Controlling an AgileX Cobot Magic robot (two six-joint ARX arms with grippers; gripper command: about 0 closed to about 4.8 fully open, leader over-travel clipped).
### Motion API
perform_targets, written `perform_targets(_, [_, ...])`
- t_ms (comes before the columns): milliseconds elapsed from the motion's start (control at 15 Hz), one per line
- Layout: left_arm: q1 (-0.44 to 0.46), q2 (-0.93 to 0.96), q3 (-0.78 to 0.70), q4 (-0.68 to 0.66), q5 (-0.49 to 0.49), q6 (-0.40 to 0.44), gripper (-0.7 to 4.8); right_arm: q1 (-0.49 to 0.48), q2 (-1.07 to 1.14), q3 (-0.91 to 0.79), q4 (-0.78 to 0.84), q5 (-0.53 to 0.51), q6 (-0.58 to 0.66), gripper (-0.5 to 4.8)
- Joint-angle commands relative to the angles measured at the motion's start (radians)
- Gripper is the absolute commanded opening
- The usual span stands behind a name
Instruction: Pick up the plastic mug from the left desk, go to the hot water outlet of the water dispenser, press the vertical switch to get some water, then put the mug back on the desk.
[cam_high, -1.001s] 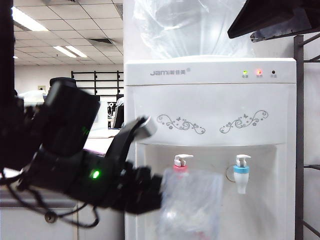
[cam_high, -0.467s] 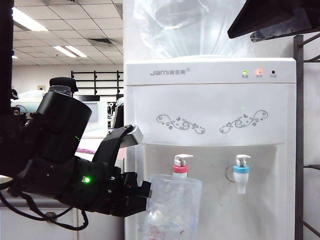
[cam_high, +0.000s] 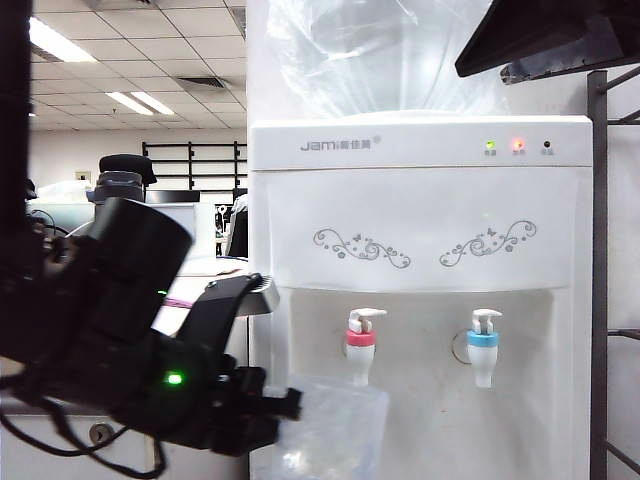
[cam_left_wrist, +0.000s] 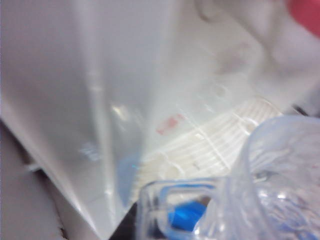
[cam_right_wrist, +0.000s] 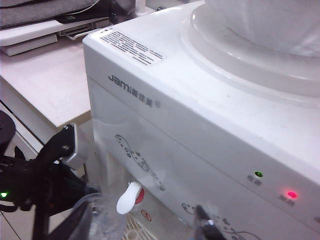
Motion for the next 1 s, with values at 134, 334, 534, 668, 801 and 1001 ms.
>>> perform_targets(134, [-0.043,0.036,0.048,0.031,-0.061,-0.077,-0.05,0.001,-0.001,0.007,0.014,-0.001,-0.003,2.65])
perform_targets(334, [-0.076,0.055,0.087,0.034,-0.132,-0.113,-0.05,0.001,-0.001,0.007,0.014,-0.001,-0.003,2.65])
perform_targets(534, [-0.079,0.066,0.120,-0.005,-0.140,-0.161,-0.05,0.001,-0.001,0.007,0.014,-0.001,-0.003,2.65])
perform_targets(668, [-0.079,0.074,0.124,-0.008,-0.146,-0.161,-0.05,0.001,-0.001,0.007,0.013,-0.001,-0.003,2.65])
perform_targets(801, [-0.079,0.075,0.124,-0.046,-0.148,-0.184,-0.05,0.001,-0.001,0.007,0.014,-0.001,-0.003,2.65])
perform_targets(1001, [-0.084,0.075,0.124,-0.055,-0.151,-0.182,-0.05,0.001,-0.001,0.007,0.014,-0.001,-0.003,2.65])
